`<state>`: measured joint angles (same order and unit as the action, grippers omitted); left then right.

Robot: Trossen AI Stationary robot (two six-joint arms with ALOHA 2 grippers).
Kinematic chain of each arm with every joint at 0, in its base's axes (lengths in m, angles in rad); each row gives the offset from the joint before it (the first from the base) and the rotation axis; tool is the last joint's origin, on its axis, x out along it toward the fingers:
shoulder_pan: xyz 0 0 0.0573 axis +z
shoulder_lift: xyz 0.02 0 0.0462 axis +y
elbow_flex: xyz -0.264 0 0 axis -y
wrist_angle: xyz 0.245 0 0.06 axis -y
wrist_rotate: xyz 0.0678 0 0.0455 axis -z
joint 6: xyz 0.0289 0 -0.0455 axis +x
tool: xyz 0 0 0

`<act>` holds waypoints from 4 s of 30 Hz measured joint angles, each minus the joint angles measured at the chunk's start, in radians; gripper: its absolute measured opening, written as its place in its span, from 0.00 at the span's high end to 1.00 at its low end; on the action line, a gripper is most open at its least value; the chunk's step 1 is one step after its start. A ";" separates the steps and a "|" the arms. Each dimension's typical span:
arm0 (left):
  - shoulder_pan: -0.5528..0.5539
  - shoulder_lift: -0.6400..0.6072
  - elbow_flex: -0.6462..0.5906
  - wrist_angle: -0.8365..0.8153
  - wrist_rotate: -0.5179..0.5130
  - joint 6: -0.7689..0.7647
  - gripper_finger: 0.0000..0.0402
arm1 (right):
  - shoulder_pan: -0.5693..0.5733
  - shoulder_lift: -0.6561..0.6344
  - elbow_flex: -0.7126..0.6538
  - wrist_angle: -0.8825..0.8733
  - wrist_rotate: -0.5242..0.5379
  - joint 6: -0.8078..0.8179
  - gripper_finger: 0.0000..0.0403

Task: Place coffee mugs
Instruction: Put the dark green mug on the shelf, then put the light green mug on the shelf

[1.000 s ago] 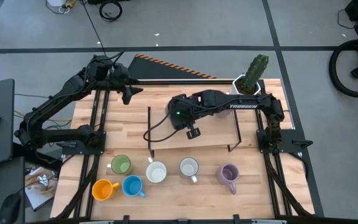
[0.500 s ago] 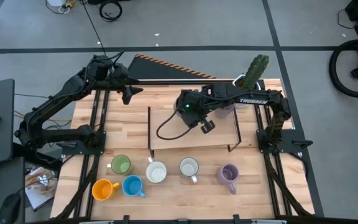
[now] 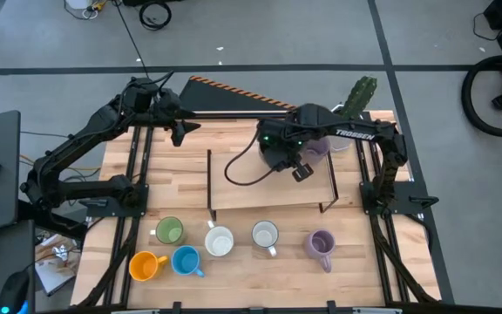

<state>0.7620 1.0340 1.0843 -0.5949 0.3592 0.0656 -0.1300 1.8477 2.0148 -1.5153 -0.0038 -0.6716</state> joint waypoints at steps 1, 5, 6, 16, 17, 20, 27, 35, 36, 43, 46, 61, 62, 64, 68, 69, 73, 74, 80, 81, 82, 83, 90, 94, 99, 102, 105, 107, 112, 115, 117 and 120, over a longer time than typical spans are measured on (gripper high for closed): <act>0.000 0.000 0.000 0.000 0.000 0.000 0.40 | -0.003 0.000 0.000 -0.007 0.001 0.000 0.87; 0.000 0.000 0.000 0.000 0.000 -0.001 0.40 | -0.009 0.000 0.000 -0.009 0.002 0.007 0.87; 0.000 0.000 0.000 0.000 0.000 -0.001 0.40 | -0.011 0.000 0.000 -0.013 -0.005 0.010 0.87; 0.000 0.000 0.000 0.000 0.000 -0.001 0.40 | -0.030 0.000 0.000 -0.043 -0.088 0.022 0.87; 0.000 0.000 0.000 0.000 0.000 -0.001 0.40 | -0.032 0.000 0.000 -0.043 -0.093 0.023 0.87; 0.000 0.000 0.000 -0.001 0.000 -0.001 0.40 | -0.038 0.000 0.000 -0.036 -0.094 0.036 0.86; 0.000 0.000 0.000 -0.001 0.000 -0.001 0.40 | -0.057 -0.002 0.000 -0.032 -0.095 0.082 0.79; 0.000 0.000 0.000 -0.003 0.000 -0.001 0.40 | -0.051 -0.002 0.000 -0.031 -0.073 0.151 0.70; 0.000 0.000 0.000 -0.003 0.000 -0.001 0.40 | -0.047 -0.002 0.000 -0.033 -0.052 0.156 0.68; 0.000 0.000 0.000 -0.003 0.000 -0.001 0.40 | -0.019 -0.002 0.000 -0.042 0.040 0.186 0.58; 0.000 0.000 0.000 -0.003 0.000 -0.001 0.40 | -0.006 -0.002 0.000 -0.042 0.035 0.206 0.56; 0.000 0.000 0.000 -0.003 0.000 -0.002 0.40 | 0.007 -0.019 0.000 -0.020 0.047 0.302 0.37; 0.000 0.000 0.000 -0.003 0.000 -0.002 0.40 | 0.007 -0.020 0.000 -0.017 0.055 0.307 0.35; 0.000 0.000 0.000 -0.003 0.000 -0.002 0.40 | 0.008 -0.026 0.000 -0.013 0.063 0.314 0.31; 0.000 0.000 0.000 -0.003 0.000 -0.002 0.40 | 0.014 -0.042 0.000 0.008 0.059 0.315 0.25; 0.000 0.000 0.000 -0.003 0.000 -0.002 0.40 | 0.016 -0.045 0.000 0.013 0.058 0.318 0.23; 0.000 0.000 0.000 -0.003 0.001 -0.002 0.40 | 0.027 -0.056 0.015 0.016 0.060 0.322 0.20; 0.000 0.000 0.000 -0.002 0.000 -0.002 0.40 | 0.030 -0.057 0.024 0.017 0.064 0.322 0.19; 0.000 0.000 0.000 -0.002 0.000 -0.002 0.40 | 0.030 -0.061 0.080 0.024 0.070 0.329 0.18; 0.000 0.000 0.000 -0.002 0.000 -0.002 0.40 | 0.030 -0.061 0.084 0.022 0.079 0.329 0.18; 0.000 0.000 0.000 -0.003 0.000 -0.002 0.40 | 0.030 -0.061 0.086 0.020 0.088 0.329 0.18; 0.000 0.000 0.000 -0.003 0.000 -0.002 0.40 | 0.030 -0.061 0.089 0.018 0.093 0.329 0.18; 0.000 0.000 0.000 -0.004 0.000 -0.002 0.40 | 0.032 -0.064 0.095 0.006 0.097 0.330 0.19; 0.000 0.000 0.000 -0.004 0.000 -0.002 0.40 | 0.032 -0.085 0.095 0.028 0.100 0.335 0.19; 0.000 0.000 0.000 -0.001 0.000 0.006 0.40 | 0.032 -0.130 0.091 0.076 0.116 0.337 0.19; 0.000 0.000 0.000 0.005 0.000 0.006 0.40 | 0.018 -0.163 0.063 0.130 0.112 0.346 0.19; 0.000 0.000 0.000 0.003 0.000 0.002 0.40 | 0.013 -0.184 0.019 0.182 0.116 0.359 0.19; 0.000 0.000 0.000 0.003 0.000 -0.001 0.40 | 0.014 -0.209 -0.026 0.229 0.118 0.358 0.19; 0.000 0.000 0.000 0.006 0.000 0.015 0.40 | 0.026 -0.295 -0.187 0.418 0.119 0.350 0.19; -0.001 0.000 0.000 0.020 0.000 0.042 0.40 | 0.040 -0.360 -0.291 0.553 0.132 0.352 0.19; -0.001 0.000 -0.013 0.064 0.001 0.047 0.40 | 0.057 -0.407 -0.352 0.626 0.141 0.355 0.19; -0.002 -0.002 -0.038 0.105 0.000 0.038 0.40 | 0.087 -0.473 -0.441 0.717 0.185 0.370 0.19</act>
<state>0.7596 1.0321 1.0464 -0.4900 0.3595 0.1036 -0.0433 1.3744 1.5734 -0.7986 0.1814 -0.3019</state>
